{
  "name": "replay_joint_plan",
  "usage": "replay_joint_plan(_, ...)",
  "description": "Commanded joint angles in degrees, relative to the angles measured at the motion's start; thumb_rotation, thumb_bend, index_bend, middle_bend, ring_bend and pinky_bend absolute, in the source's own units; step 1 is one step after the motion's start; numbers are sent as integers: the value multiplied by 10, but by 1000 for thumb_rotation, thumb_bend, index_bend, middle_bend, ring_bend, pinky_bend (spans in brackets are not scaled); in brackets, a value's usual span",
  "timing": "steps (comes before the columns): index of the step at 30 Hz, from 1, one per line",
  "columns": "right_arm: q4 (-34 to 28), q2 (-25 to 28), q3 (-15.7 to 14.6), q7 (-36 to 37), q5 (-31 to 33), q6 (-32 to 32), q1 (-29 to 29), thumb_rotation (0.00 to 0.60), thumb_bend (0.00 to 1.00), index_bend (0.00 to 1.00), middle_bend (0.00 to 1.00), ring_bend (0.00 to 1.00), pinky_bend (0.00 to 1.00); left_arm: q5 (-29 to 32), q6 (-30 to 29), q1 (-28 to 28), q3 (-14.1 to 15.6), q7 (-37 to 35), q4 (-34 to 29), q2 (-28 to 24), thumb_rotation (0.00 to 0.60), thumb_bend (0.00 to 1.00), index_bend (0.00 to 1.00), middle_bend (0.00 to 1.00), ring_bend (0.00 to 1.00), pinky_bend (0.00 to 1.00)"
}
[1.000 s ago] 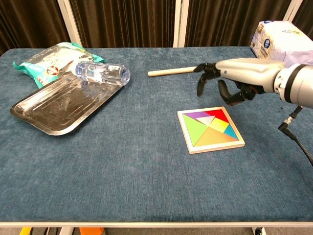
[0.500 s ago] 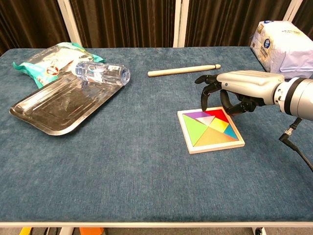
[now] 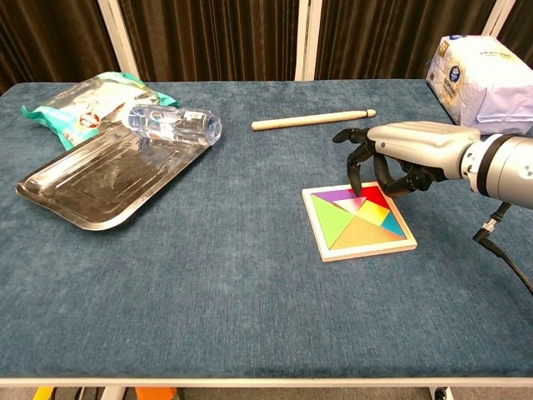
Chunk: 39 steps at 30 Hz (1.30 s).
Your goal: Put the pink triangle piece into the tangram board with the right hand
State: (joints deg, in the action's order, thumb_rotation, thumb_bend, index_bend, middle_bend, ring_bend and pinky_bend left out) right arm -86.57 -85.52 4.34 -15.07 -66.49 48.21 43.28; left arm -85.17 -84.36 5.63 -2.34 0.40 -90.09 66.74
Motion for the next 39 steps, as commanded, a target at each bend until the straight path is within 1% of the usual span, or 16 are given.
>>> replay_joint_plan(1,3,-3,1,-2,3,-2,1,600,1000,495,0,0,0,0,0,0,0,-1,0,0,600,0,43,0,0,0)
replay_joint_plan(14,22,-17,3,-14,24,-17,6,600,1000,488,0,0,0,0,-1,-1,1,-2,2,0,600,0,43,0,0,0)
replay_joint_plan(24,28,-20,0,-18,28,-21,6,600,1000,488,0,0,0,0,0,-1,0,-2,2,0,600,0,43,0,0,0)
replay_joint_plan(32,6,-5,11,15,1,-1,-3,600,1000,485,0,0,0,-4,-2,0,0,1,-3,-3,600,0,43,0,0,0)
replay_joint_plan(39,15,-8,14,15,-1,2,-3,600,1000,469,0,0,0,-3,-1,0,0,3,-4,-3,600,0,43,0,0,0)
